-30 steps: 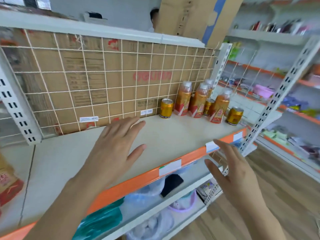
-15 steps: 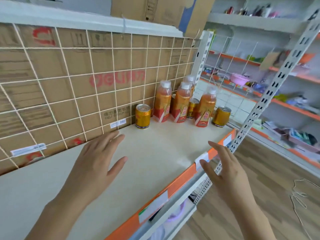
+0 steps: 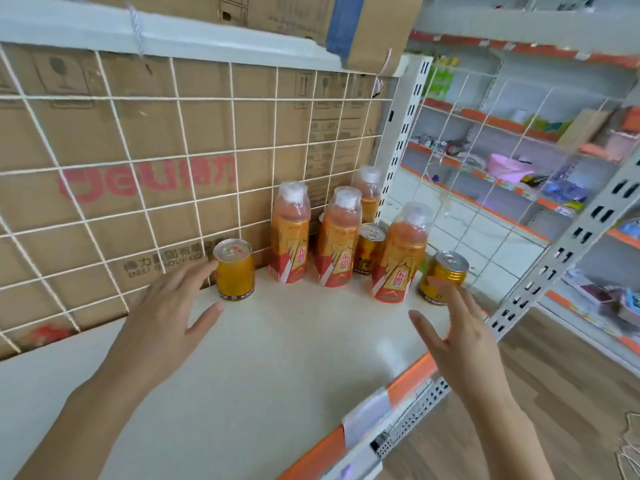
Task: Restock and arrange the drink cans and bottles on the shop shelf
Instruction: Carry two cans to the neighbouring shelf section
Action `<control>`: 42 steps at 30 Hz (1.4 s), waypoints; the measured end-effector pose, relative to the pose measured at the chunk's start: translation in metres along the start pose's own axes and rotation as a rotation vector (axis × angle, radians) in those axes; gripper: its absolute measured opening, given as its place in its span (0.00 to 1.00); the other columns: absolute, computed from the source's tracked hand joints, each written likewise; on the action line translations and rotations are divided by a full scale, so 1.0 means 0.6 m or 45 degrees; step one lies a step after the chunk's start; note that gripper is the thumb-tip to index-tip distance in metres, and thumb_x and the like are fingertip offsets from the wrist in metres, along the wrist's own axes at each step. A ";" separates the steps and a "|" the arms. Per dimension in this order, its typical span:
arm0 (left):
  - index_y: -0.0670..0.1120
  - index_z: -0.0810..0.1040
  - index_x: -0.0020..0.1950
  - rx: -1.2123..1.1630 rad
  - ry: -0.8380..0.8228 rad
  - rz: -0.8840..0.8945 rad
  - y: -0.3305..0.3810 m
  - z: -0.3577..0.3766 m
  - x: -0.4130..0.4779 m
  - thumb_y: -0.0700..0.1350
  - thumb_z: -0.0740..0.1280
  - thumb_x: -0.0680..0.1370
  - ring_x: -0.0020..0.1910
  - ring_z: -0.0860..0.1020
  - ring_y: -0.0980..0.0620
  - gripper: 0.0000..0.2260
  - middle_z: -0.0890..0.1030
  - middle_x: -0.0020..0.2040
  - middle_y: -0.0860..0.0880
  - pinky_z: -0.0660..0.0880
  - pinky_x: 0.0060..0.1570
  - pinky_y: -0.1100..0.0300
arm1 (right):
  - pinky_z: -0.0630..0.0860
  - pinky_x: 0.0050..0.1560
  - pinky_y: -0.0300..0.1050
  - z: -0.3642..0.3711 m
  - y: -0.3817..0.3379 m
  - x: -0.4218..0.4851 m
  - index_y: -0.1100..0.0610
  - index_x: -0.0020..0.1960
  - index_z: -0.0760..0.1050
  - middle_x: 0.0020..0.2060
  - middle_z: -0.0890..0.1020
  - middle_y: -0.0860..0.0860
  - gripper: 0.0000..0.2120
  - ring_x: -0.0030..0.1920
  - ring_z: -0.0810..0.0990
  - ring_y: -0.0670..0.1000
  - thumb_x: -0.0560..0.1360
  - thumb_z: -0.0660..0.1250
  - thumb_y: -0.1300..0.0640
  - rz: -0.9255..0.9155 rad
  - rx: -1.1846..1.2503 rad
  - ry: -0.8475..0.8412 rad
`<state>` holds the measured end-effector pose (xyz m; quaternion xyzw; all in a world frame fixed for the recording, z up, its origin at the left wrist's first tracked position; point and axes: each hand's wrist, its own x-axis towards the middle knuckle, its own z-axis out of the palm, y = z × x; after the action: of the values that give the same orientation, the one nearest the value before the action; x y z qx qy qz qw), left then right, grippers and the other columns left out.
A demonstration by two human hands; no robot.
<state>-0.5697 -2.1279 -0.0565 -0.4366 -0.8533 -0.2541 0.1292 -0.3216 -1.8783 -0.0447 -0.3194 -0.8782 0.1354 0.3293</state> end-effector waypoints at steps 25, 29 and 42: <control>0.42 0.63 0.66 -0.690 0.541 -0.949 0.050 0.200 0.107 0.38 0.77 0.65 0.53 0.71 0.50 0.34 0.72 0.56 0.47 0.68 0.52 0.56 | 0.76 0.47 0.46 0.081 0.180 0.118 0.48 0.60 0.66 0.47 0.76 0.46 0.34 0.49 0.78 0.50 0.61 0.80 0.57 0.485 0.498 -0.140; 0.42 0.64 0.67 -0.721 0.513 -0.927 0.055 0.188 0.079 0.38 0.77 0.65 0.53 0.71 0.50 0.35 0.72 0.55 0.49 0.67 0.53 0.57 | 0.69 0.37 0.25 0.074 0.155 0.084 0.48 0.56 0.65 0.43 0.77 0.39 0.32 0.41 0.75 0.34 0.60 0.80 0.61 0.363 0.591 -0.234; 0.54 0.65 0.58 -0.861 0.273 -0.843 0.037 0.064 -0.122 0.33 0.78 0.63 0.49 0.75 0.55 0.33 0.76 0.52 0.52 0.70 0.37 0.74 | 0.71 0.43 0.43 0.125 -0.033 -0.036 0.37 0.54 0.64 0.46 0.79 0.41 0.34 0.48 0.77 0.49 0.57 0.81 0.52 0.210 0.742 -0.416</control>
<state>-0.5088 -2.1461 -0.1141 -0.1305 -0.7979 -0.5881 -0.0206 -0.3684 -1.9093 -0.1022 -0.2559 -0.8151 0.4559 0.2496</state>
